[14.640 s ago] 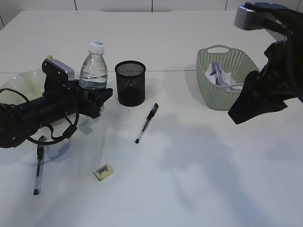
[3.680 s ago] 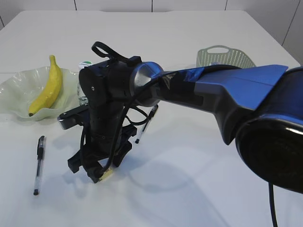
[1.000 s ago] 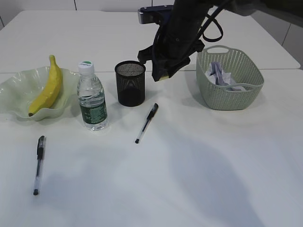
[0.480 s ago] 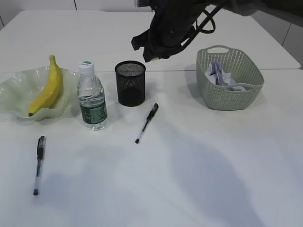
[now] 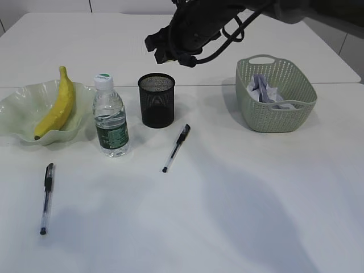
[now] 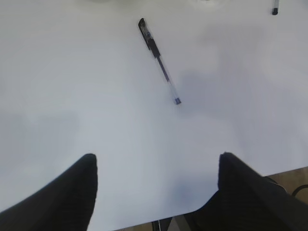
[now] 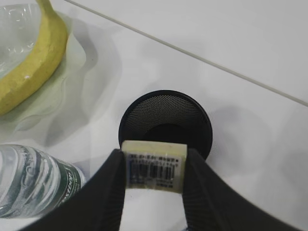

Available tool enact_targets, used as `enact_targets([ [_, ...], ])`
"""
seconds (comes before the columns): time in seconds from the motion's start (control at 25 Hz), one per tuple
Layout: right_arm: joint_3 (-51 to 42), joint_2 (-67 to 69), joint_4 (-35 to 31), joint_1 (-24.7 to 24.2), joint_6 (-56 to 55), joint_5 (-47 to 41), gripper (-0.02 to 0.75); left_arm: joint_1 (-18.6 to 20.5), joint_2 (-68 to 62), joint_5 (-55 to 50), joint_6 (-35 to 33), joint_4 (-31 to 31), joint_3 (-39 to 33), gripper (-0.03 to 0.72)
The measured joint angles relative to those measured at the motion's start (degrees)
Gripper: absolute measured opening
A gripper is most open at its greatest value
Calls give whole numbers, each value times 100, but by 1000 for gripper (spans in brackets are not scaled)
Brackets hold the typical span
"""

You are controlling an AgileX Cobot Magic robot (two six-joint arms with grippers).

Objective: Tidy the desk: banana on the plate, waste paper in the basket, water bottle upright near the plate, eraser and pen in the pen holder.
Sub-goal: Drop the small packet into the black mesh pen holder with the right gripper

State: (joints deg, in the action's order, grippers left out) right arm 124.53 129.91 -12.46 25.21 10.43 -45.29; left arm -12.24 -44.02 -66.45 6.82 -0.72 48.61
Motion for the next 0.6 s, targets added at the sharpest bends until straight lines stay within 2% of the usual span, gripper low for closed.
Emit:
enact_targets([
  [0.6,0,281,-822,100,675,597,260,0,0,173,0,9,0,559],
])
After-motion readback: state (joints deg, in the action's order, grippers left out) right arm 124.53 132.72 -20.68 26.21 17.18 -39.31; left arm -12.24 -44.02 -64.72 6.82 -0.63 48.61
